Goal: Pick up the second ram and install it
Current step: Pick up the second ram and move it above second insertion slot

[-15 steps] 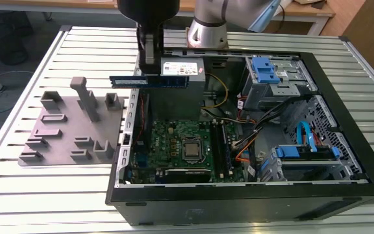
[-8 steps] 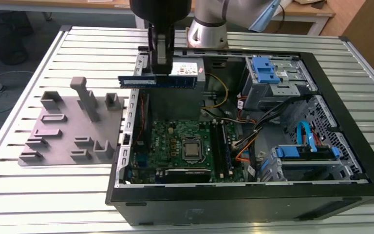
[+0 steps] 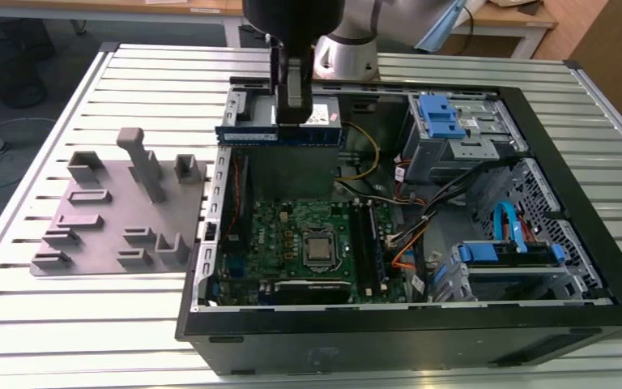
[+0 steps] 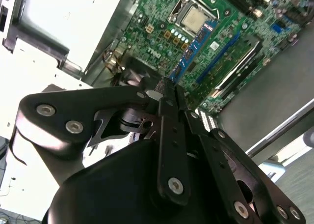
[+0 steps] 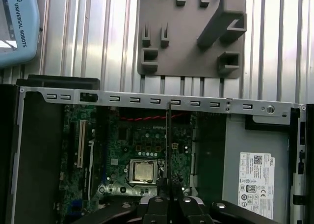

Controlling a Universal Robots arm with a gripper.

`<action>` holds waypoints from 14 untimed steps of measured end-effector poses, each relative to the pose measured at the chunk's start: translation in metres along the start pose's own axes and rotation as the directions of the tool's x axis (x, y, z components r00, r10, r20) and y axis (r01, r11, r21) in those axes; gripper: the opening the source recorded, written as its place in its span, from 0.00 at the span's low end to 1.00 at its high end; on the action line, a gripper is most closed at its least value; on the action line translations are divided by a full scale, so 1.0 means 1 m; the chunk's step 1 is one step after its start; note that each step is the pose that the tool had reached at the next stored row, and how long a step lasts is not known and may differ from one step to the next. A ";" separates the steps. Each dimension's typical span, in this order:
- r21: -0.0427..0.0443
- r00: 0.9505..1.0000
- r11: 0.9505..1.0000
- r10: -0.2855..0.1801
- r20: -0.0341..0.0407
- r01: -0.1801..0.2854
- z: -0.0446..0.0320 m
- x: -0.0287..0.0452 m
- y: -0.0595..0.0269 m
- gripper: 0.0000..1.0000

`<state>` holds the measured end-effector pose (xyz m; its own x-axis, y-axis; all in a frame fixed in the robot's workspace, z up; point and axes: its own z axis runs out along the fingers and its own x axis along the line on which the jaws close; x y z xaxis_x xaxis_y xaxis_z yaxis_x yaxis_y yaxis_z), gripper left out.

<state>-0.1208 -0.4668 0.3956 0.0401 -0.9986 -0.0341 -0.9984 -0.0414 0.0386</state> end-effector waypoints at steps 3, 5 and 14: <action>-0.002 1.000 1.000 0.000 0.000 0.000 -0.0002 0.0003 -0.0078 0.13; -0.002 1.000 1.000 0.000 0.000 0.000 -0.0003 0.0005 -0.0128 0.13; -0.008 1.000 1.000 0.000 0.000 0.000 -0.0006 0.0016 -0.0379 0.13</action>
<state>-0.0828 -0.4668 0.3946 0.0397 -0.9986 -0.0344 -0.9981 -0.0413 0.0468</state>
